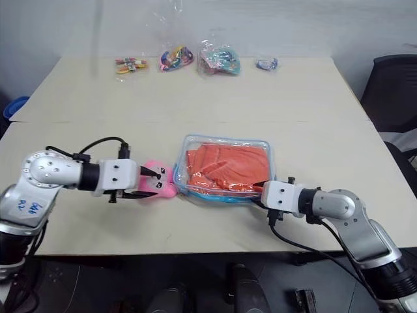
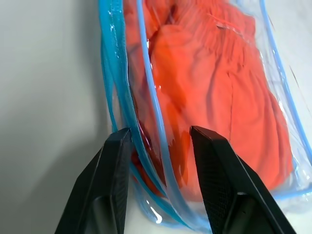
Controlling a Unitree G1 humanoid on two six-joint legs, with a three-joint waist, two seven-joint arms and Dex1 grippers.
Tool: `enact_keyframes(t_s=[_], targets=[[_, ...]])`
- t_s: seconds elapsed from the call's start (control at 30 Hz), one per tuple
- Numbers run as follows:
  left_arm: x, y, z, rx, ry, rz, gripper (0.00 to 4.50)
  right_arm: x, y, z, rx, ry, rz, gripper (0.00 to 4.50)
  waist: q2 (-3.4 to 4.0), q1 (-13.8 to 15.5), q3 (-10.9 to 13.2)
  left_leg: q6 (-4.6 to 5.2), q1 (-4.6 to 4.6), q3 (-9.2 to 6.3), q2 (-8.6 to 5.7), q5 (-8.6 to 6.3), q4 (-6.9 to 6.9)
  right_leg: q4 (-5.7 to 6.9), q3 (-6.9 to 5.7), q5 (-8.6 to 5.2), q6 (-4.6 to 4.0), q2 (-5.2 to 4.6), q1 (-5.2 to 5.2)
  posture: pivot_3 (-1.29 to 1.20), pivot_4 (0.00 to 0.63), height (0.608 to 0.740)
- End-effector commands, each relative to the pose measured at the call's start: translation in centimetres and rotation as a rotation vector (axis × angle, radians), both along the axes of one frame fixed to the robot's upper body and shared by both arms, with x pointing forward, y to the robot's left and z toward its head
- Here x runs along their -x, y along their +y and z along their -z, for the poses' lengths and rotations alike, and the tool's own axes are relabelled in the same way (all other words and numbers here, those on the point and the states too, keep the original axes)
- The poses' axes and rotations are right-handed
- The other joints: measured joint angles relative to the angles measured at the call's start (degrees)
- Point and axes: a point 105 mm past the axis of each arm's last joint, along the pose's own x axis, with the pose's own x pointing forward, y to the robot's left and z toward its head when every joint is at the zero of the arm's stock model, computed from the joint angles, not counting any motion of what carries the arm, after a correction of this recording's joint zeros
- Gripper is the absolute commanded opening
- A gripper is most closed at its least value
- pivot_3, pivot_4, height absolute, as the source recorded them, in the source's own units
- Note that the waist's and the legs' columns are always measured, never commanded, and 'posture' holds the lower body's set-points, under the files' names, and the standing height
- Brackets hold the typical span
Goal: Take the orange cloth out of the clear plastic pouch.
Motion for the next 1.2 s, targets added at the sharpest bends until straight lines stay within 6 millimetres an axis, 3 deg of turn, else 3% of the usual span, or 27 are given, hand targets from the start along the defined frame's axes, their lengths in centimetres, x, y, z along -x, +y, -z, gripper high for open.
enact_keyframes(t_s=[0.03,0.13,0.3,0.4,0.6,0.8,1.0,1.2], targets=[[0.1,1.1,0.5,-0.066,-0.018,0.001,2.35,-0.1,0.6,-0.6,-0.011,-0.015,-0.034,1.06,0.01,0.0,0.0,0.00,0.01,0.00,-0.01,0.00,0.00,0.00,0.00,0.00,0.00,-0.01,-0.04,0.00,0.150,0.740],[-0.6,0.5,1.3,-0.038,-0.019,-0.023,2.35,-0.2,0.7,-0.8,-0.008,-0.017,-0.044,0.01,0.00,0.0,0.0,0.01,-0.02,0.03,-0.01,0.00,0.00,-0.01,0.00,0.00,0.00,0.00,-0.08,0.00,0.150,0.740],[-1.2,0.2,3.4,-0.069,0.018,-0.034,2.35,0.1,0.7,-1.1,-0.013,-0.002,-0.056,0.01,0.00,0.2,0.0,0.03,-0.02,0.03,-0.04,-0.02,0.02,-0.01,0.01,0.02,0.02,-0.02,-0.04,0.00,0.150,0.740],[-1.5,0.3,4.3,-0.099,0.031,-0.038,1.76,0.2,0.7,-1.2,-0.012,-0.004,-0.057,0.00,0.02,0.2,0.0,0.03,-0.02,0.04,-0.04,-0.02,0.01,0.01,0.01,0.02,0.02,-0.01,0.00,0.00,0.150,0.740],[-1.9,1.0,4.7,-0.134,0.015,-0.050,0.08,0.2,0.9,-1.6,-0.019,-0.011,-0.053,0.00,0.06,0.1,0.0,0.04,-0.01,0.04,-0.02,-0.02,0.01,0.02,0.03,0.02,0.02,-0.02,0.13,0.00,0.150,0.740],[-1.7,1.2,4.5,-0.120,0.029,-0.049,0.01,0.2,0.9,-1.7,-0.019,-0.014,-0.053,0.00,0.07,0.1,0.0,0.04,0.01,0.05,-0.02,-0.02,0.01,0.04,0.04,0.02,0.02,-0.03,0.15,0.00,0.150,0.740],[-2.0,3.9,3.8,-0.167,-0.004,-0.143,0.01,0.7,0.7,-1.8,0.000,-0.002,-0.077,0.00,0.07,0.0,0.0,0.04,0.01,0.06,-0.01,-0.02,0.01,0.05,0.04,0.02,0.01,-0.02,0.14,0.00,0.150,0.740],[-1.9,9.8,2.8,-0.252,-0.021,-0.285,0.01,0.7,-0.4,-2.7,0.010,-0.018,-0.076,0.00,0.07,-0.8,0.0,0.02,0.03,0.25,0.10,-0.01,-0.06,0.12,0.10,0.05,-0.15,0.08,-0.03,0.00,0.150,0.740]])
